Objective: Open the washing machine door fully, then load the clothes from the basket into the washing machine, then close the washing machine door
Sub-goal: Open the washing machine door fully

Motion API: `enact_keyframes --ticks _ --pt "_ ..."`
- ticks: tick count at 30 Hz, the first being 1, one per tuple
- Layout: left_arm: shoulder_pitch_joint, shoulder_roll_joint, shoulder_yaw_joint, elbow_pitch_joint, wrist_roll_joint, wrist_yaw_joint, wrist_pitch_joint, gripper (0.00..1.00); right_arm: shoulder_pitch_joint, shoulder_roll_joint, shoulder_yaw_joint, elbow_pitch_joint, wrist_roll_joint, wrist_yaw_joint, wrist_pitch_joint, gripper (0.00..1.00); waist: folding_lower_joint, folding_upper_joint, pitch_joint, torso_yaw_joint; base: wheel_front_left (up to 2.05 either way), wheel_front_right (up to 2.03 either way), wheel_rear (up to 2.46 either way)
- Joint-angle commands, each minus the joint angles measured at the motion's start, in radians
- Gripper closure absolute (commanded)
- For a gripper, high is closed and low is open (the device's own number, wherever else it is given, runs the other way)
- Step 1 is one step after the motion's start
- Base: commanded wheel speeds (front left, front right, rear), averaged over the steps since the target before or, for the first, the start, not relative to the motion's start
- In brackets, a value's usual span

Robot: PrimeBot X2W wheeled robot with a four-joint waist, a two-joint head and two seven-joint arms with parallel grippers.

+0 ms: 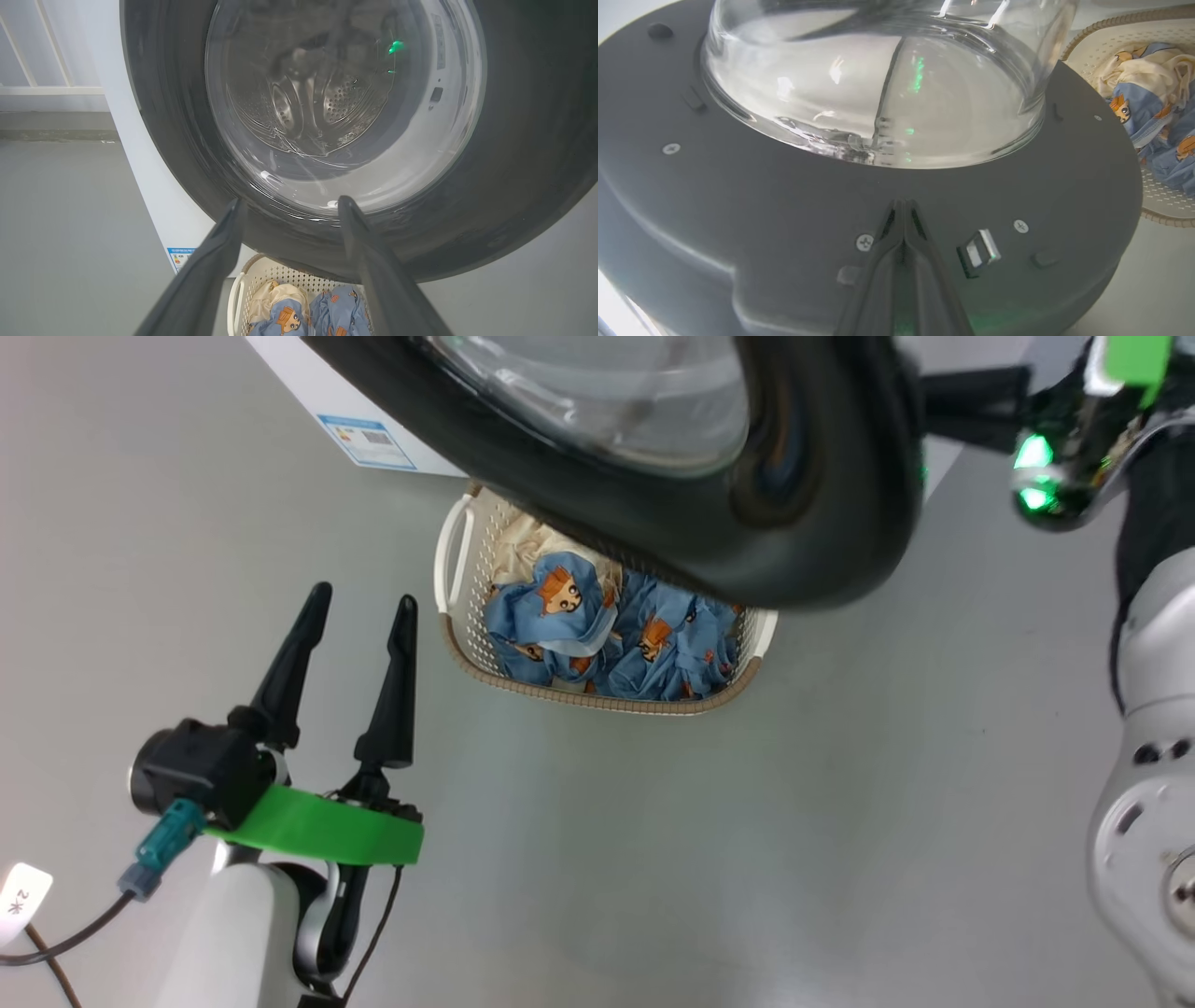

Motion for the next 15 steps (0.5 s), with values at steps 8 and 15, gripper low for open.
enact_keyframes --ticks 8,15 --pt "0.029 0.030 0.028 -0.022 0.006 -0.003 -0.006 0.00 0.126 0.030 0.299 -0.078 0.271 0.002 0.011 1.00 0.0000 0.0000 -0.032 0.022 0.00 0.00 0.00" --pt "0.042 0.028 0.032 -0.027 0.006 -0.003 -0.006 0.00 0.249 0.030 0.552 -0.147 0.478 0.002 -0.059 1.00 0.0000 0.0000 -0.049 0.041 0.00 0.00 0.00"
